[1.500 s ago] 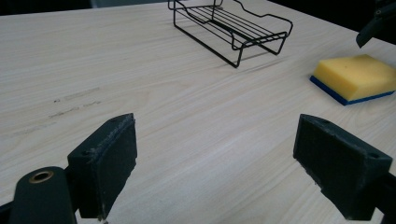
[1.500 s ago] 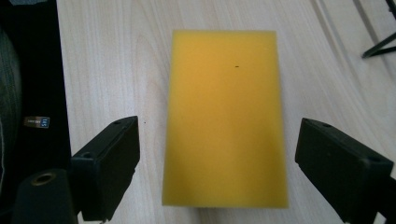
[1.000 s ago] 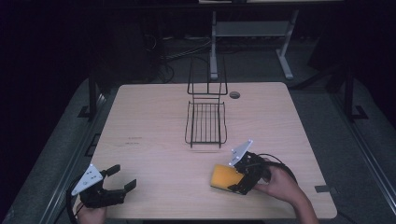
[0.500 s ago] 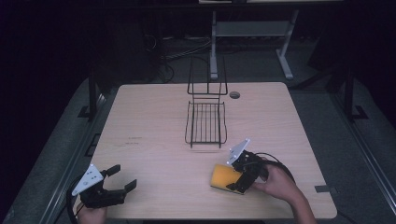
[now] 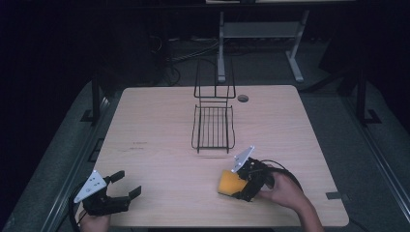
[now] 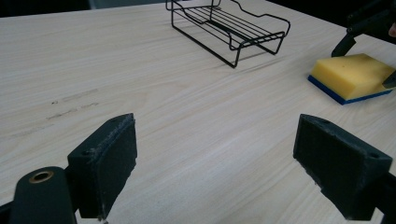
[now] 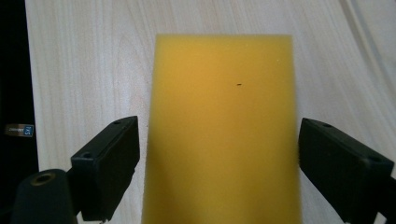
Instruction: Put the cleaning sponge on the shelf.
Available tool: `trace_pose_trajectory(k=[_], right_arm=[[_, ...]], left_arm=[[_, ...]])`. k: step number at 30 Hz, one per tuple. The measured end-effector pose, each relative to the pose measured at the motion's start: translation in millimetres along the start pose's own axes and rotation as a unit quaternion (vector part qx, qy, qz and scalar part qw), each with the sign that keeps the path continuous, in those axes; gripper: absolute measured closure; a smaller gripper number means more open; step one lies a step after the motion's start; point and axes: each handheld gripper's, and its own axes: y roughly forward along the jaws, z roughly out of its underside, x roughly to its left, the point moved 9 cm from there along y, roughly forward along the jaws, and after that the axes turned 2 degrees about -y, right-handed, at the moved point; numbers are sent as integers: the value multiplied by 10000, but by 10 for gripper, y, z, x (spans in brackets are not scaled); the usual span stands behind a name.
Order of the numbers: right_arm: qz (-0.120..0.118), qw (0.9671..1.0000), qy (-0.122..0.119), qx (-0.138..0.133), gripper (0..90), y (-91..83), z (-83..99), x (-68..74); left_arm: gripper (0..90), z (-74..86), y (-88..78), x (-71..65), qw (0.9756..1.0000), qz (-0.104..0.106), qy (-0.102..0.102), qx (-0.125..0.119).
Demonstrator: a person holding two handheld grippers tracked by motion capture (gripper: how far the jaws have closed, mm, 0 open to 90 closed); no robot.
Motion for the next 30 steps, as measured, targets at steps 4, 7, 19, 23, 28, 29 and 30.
trace_pose_trajectory(k=[4,7,19,23,28,29,30], right_arm=[[-5,10000,-2,7,135,21,3,7],[10,10000,-17,-2,135,43,5,7],[125,9999,-68,61,136,83,25,-7],[146,9998,-85,108,138,96,38,-10],[185,9997,-122,141,139,114,41,-16],[185,9996,-123,150,142,115,42,-16],[185,9996,-123,150,142,115,42,-16]], left_arm=[[129,2,-2,2,10000,-9,-15,-6],[128,1,0,-2,10000,-2,-1,-3],[128,2,1,-1,10000,0,-14,-10],[128,4,2,0,10000,3,-10,-2],[128,3,1,1,10000,-3,-13,-4],[128,4,1,2,10000,-2,-14,-3],[128,4,1,2,10000,-2,-14,-3]])
